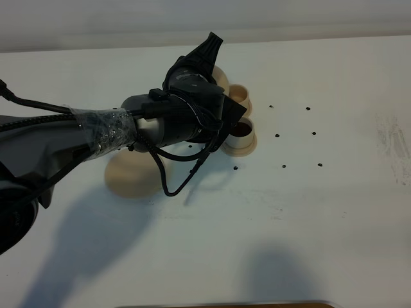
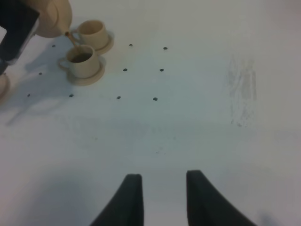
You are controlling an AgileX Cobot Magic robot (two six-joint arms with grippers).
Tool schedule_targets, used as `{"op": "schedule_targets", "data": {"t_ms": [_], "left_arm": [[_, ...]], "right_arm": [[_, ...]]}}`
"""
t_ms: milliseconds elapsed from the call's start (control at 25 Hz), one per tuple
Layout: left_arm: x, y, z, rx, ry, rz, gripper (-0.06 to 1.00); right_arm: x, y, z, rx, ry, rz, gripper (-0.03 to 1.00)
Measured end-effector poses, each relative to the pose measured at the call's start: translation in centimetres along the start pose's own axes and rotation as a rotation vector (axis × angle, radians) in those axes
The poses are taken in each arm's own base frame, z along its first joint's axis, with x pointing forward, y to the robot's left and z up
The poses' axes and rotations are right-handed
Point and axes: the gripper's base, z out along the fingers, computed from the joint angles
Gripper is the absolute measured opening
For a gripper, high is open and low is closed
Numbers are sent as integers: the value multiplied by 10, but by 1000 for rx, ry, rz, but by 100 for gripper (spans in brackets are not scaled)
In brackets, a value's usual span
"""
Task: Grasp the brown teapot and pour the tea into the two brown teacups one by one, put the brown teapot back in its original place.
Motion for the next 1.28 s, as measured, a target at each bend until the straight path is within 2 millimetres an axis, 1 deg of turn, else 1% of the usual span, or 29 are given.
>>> {"op": "schedule_targets", "data": {"t_ms": [520, 800, 960, 1120, 1280], "left_arm": [[-7, -11, -1, 128, -60, -195, 16], [-8, -15, -1, 182, -59, -347, 16], [-5, -18, -4, 225, -36, -395, 16], [4, -15, -15, 258, -16, -460, 16], [18, -7, -36, 309, -21, -579, 16]], "right_arm": [[0, 0, 0, 0, 0, 0, 22], [0, 0, 0, 0, 0, 0, 22], [0, 0, 0, 0, 0, 0, 22], [0, 0, 0, 0, 0, 0, 22], [0, 0, 0, 0, 0, 0, 22]]}}
